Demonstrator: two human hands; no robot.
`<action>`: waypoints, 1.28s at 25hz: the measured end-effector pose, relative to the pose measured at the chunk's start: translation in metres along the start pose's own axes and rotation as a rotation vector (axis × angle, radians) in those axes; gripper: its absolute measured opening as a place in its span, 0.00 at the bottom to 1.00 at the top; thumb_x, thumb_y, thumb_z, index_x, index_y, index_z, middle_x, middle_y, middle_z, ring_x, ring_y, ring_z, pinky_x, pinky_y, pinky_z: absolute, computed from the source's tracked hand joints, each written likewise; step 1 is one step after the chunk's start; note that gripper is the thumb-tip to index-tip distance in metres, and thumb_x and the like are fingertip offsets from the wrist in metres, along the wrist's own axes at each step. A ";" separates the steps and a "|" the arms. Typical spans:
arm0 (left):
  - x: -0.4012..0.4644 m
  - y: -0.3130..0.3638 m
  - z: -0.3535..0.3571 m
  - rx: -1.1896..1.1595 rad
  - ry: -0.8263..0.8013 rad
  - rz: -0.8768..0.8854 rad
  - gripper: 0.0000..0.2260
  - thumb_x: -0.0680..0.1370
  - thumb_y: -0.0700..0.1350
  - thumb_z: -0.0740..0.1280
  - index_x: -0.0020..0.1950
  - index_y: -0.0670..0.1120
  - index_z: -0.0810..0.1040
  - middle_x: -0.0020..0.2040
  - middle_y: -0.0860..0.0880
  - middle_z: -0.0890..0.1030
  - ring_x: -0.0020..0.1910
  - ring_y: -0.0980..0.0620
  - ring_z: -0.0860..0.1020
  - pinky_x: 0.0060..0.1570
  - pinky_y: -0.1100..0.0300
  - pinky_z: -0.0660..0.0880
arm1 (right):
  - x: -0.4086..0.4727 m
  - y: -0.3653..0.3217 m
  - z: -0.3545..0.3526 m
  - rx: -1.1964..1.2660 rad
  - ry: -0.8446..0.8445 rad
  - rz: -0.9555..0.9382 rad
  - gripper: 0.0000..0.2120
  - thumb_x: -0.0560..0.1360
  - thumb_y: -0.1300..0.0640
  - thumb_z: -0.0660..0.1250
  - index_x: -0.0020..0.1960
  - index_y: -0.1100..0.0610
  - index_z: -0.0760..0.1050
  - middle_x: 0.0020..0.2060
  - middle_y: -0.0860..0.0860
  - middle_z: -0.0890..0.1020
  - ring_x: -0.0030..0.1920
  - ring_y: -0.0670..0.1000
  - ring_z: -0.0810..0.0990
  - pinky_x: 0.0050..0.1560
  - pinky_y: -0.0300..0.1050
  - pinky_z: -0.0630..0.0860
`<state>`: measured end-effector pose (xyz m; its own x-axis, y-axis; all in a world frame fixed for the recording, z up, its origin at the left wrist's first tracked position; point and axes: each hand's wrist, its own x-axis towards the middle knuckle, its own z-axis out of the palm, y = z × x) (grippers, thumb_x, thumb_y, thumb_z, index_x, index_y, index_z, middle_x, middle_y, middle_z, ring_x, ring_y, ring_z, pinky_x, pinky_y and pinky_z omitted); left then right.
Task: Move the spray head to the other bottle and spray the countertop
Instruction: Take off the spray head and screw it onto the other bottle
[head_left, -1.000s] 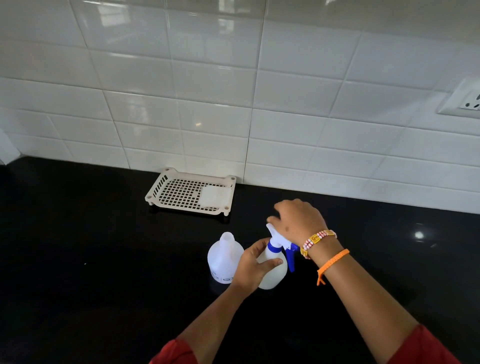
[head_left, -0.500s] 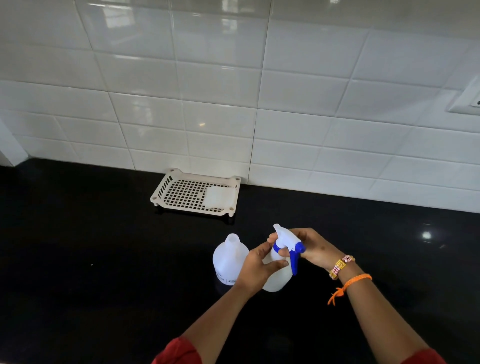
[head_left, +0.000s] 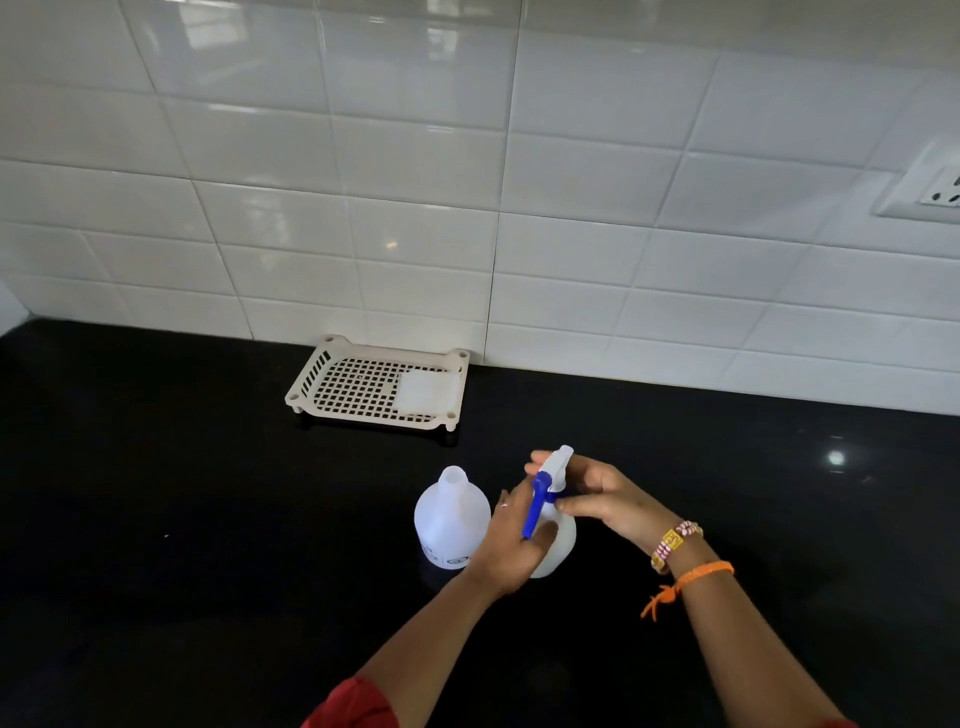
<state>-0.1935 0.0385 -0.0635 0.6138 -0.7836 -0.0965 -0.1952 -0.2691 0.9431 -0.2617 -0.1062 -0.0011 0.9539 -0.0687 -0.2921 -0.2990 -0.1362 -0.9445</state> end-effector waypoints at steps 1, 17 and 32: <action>0.000 -0.001 -0.001 0.031 -0.016 0.002 0.21 0.79 0.45 0.60 0.71 0.50 0.61 0.64 0.53 0.70 0.67 0.50 0.68 0.73 0.49 0.58 | 0.002 0.000 -0.002 -0.001 -0.005 0.007 0.20 0.74 0.64 0.66 0.64 0.51 0.73 0.62 0.49 0.79 0.64 0.48 0.75 0.66 0.47 0.68; 0.001 0.002 0.009 0.153 0.148 0.093 0.19 0.77 0.46 0.62 0.68 0.50 0.66 0.62 0.56 0.72 0.63 0.55 0.69 0.64 0.63 0.65 | -0.012 0.009 0.011 0.161 0.226 -0.152 0.25 0.69 0.61 0.72 0.65 0.49 0.73 0.59 0.49 0.81 0.62 0.49 0.77 0.63 0.47 0.70; 0.001 -0.006 0.039 0.423 0.401 -0.002 0.19 0.79 0.53 0.58 0.68 0.49 0.65 0.66 0.52 0.73 0.67 0.50 0.69 0.67 0.55 0.66 | -0.001 0.030 0.059 -0.124 0.815 -0.164 0.08 0.71 0.51 0.71 0.36 0.46 0.72 0.41 0.48 0.75 0.47 0.53 0.75 0.47 0.51 0.75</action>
<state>-0.2217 0.0177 -0.0816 0.8403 -0.5313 0.1075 -0.4313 -0.5352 0.7263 -0.2700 -0.0516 -0.0380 0.6829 -0.7246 0.0928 -0.2040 -0.3112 -0.9282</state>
